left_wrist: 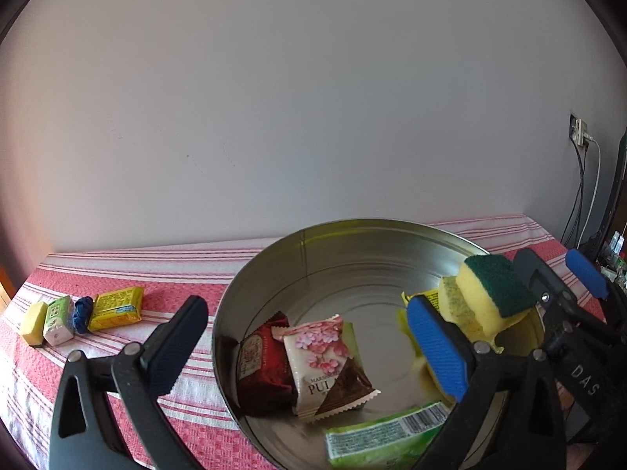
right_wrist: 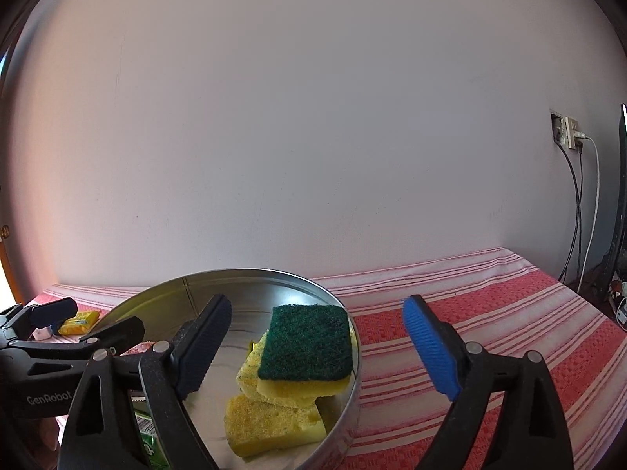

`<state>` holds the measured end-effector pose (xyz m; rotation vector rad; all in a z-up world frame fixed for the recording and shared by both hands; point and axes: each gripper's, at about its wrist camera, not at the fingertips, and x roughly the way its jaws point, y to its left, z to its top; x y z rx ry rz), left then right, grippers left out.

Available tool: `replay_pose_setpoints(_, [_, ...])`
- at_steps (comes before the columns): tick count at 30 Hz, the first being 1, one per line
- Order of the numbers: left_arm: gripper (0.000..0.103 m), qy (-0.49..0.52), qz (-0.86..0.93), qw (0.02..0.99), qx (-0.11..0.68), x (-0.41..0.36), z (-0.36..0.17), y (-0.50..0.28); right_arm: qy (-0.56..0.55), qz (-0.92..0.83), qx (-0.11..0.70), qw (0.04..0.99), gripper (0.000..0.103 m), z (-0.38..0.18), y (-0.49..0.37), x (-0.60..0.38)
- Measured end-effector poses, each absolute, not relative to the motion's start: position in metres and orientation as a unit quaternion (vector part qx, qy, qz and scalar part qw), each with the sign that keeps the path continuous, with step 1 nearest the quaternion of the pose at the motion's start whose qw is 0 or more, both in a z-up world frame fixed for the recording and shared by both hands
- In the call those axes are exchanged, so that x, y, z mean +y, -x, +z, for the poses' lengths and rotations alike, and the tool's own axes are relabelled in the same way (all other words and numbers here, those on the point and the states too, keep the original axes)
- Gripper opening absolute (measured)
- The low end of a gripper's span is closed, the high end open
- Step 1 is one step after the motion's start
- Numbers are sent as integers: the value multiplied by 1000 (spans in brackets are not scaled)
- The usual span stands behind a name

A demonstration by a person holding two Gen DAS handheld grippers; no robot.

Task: Organize objects
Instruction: 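Open both tools to drop the tissue pack and scouring sponge into the tin, then withdraw both tools from the tin toward the remaining items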

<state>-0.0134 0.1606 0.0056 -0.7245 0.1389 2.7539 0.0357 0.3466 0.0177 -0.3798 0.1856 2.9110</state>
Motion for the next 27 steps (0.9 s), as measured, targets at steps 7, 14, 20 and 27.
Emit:
replay_pose_setpoints(7, [103, 247, 959, 133, 46, 152, 1, 16, 105, 982, 95, 126, 93, 20, -44, 359])
replay_pose_setpoints(14, [103, 246, 961, 125, 33, 139, -6, 19, 72, 978, 100, 166, 93, 24, -55, 361])
replay_pose_setpoints(20, [103, 240, 964, 106, 37, 122, 1, 0, 54, 976, 96, 187, 93, 28, -64, 355])
replay_pose_setpoints(27, [103, 230, 969, 69, 63, 93, -9, 0, 46, 972, 103, 206, 93, 30, -70, 340])
